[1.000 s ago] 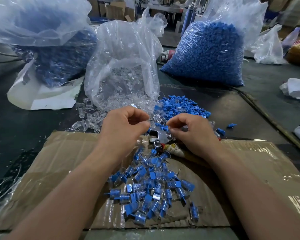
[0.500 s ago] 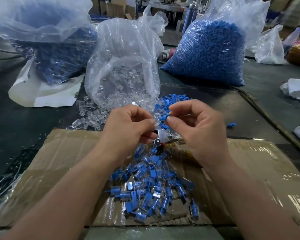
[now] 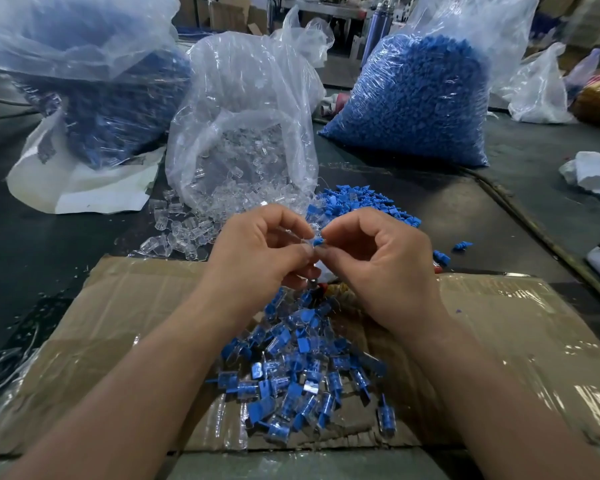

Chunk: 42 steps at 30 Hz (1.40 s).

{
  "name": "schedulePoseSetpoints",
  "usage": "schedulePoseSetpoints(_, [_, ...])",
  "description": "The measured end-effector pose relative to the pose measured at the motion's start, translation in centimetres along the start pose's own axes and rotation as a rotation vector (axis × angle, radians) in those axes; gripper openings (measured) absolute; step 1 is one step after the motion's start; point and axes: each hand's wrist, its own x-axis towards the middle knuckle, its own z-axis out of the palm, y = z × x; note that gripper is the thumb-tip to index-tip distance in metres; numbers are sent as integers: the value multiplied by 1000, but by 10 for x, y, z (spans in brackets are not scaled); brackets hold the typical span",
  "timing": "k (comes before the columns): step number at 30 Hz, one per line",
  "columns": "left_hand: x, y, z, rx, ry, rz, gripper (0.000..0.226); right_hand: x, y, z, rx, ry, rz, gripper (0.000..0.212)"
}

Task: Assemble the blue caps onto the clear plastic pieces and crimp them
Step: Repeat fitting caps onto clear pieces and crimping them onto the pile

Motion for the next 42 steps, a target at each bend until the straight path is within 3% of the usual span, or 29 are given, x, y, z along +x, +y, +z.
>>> schedulePoseSetpoints(7, [0, 1, -5, -23, -38, 5, 18, 3, 1, -7, 51, -141, 81, 25])
schedulePoseSetpoints(10, [0, 0, -6, -52, -56, 8, 14, 2, 1, -10, 204, -195, 90, 30])
schedulePoseSetpoints(16, [0, 2, -8, -201, -130, -72, 9, 2, 1, -10, 246, -148, -56, 29])
schedulePoseSetpoints(22, [0, 3, -8, -281, -158, -104, 7, 2, 0, -10, 198, -105, -41, 20])
schedulePoseSetpoints(30, [-1, 3, -7, -261, -128, -78, 17, 1, 0, -10, 214, -108, -53, 24])
schedulePoseSetpoints(42, [0, 2, -9, -193, -115, -86, 6, 1, 5, -10, 133, -124, -111, 27])
